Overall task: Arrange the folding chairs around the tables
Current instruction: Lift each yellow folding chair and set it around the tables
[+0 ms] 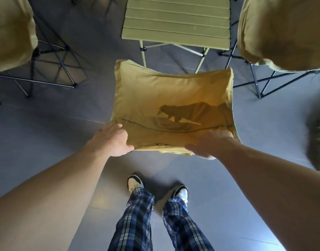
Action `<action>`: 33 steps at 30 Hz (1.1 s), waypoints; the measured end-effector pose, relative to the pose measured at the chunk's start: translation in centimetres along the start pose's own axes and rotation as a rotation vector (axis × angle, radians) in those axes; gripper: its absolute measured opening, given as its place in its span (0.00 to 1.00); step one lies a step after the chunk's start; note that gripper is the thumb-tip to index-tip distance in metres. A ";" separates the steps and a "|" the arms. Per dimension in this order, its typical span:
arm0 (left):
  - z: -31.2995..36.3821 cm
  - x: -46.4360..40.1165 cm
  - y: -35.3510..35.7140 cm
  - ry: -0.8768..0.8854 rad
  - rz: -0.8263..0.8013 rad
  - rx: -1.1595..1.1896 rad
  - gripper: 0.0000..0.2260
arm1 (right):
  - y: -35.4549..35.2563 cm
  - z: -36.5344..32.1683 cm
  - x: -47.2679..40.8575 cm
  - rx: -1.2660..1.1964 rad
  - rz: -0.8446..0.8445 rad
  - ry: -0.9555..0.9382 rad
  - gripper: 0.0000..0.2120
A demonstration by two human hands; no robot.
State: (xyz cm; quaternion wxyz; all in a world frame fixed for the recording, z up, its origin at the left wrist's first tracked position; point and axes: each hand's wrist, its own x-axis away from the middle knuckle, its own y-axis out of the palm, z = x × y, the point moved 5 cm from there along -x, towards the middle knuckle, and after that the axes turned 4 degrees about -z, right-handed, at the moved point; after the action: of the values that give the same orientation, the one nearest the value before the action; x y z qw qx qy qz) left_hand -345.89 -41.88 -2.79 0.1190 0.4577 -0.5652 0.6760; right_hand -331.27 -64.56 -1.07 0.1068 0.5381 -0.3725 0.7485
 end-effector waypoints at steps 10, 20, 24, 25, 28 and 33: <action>-20.9 3.0 -12.3 -0.076 0.294 0.410 0.12 | -21.4 -18.0 4.2 0.133 0.367 -0.182 0.26; -47.7 7.9 -12.1 -0.331 0.314 0.553 0.10 | -35.9 -45.2 6.1 0.177 0.404 -0.389 0.19; -52.2 5.4 -12.4 -0.351 0.226 0.497 0.11 | -40.7 -49.6 4.2 0.188 0.389 -0.403 0.21; -53.3 4.3 -13.0 -0.352 0.206 0.485 0.12 | -42.2 -50.3 3.2 0.187 0.379 -0.401 0.22; -56.4 1.2 -15.6 -0.367 0.178 0.479 0.13 | -47.4 -51.8 1.2 0.208 0.390 -0.409 0.20; -62.6 -4.6 -25.4 -0.387 0.211 0.497 0.13 | -59.1 -54.5 -3.4 0.196 0.389 -0.434 0.20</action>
State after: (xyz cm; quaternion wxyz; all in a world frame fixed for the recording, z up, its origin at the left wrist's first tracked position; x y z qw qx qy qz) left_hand -356.42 22.87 14.01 -0.1766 0.5313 -0.4395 0.7024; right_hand -336.36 14.30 14.25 -0.1733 0.6118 -0.4086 0.6548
